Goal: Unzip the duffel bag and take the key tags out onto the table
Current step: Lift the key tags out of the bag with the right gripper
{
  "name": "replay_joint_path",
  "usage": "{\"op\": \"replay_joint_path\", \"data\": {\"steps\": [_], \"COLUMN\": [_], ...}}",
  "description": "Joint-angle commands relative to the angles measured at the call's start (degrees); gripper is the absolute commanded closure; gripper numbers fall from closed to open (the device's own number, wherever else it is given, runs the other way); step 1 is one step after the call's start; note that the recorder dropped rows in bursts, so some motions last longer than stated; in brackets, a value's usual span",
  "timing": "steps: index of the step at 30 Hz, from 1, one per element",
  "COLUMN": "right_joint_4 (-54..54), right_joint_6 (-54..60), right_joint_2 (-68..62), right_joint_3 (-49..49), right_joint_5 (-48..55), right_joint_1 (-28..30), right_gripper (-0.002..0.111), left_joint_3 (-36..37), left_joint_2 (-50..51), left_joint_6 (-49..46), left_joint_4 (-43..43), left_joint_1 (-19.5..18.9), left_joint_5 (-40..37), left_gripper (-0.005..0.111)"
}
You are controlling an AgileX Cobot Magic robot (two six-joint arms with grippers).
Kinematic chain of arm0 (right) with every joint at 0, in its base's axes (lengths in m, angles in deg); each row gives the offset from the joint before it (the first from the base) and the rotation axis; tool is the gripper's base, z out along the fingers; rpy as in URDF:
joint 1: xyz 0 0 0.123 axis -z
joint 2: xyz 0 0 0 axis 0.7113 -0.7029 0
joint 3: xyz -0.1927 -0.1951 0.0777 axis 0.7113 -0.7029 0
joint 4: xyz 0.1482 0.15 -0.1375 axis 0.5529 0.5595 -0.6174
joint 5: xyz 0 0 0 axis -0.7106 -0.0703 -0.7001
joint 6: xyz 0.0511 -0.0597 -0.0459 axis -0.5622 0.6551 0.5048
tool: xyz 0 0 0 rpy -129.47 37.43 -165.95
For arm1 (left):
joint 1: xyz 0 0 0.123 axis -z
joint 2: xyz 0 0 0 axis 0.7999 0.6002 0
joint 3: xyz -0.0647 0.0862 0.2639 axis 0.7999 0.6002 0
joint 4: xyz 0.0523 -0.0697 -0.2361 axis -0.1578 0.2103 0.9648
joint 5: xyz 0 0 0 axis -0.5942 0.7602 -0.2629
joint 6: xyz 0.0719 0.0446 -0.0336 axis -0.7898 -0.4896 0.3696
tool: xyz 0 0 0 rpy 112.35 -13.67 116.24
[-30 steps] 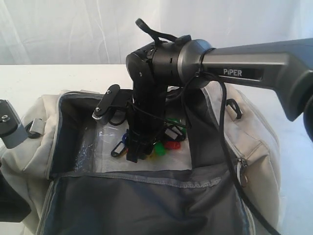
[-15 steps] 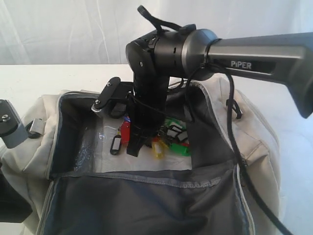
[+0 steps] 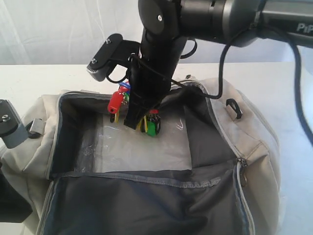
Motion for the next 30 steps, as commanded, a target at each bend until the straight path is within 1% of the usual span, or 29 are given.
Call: {"op": "replay_joint_path", "data": {"steps": [1, 14, 20, 25, 30], "right_joint_4": [-0.2, -0.3, -1.1, -2.4, -6.0], "right_joint_6": [-3.3, -9.0, -9.1, -10.3, -12.2], "right_joint_2": [4.6, 14.1, 18.9, 24.0, 30.0], "right_joint_3": [0.2, -0.1, -0.1, -0.8, -4.7], "right_joint_5": [0.3, 3.4, 7.6, 9.7, 9.5], "right_joint_1": [0.0, 0.0, 0.2, 2.8, 6.8], "right_gripper": [0.108, 0.108, 0.108, 0.108, 0.108], "left_joint_3": [0.4, 0.4, 0.4, 0.4, 0.4], "left_joint_2": [-0.4, -0.4, -0.4, -0.4, -0.4], "left_joint_6": [-0.2, -1.1, -1.4, -1.5, -1.7], "left_joint_4": [0.6, 0.8, 0.8, 0.8, 0.8], "left_joint_1": [0.1, 0.1, 0.1, 0.1, 0.1], "left_joint_5": [-1.1, -0.1, 0.7, 0.7, 0.7], "left_gripper": [0.107, 0.107, 0.107, 0.107, 0.107]}}
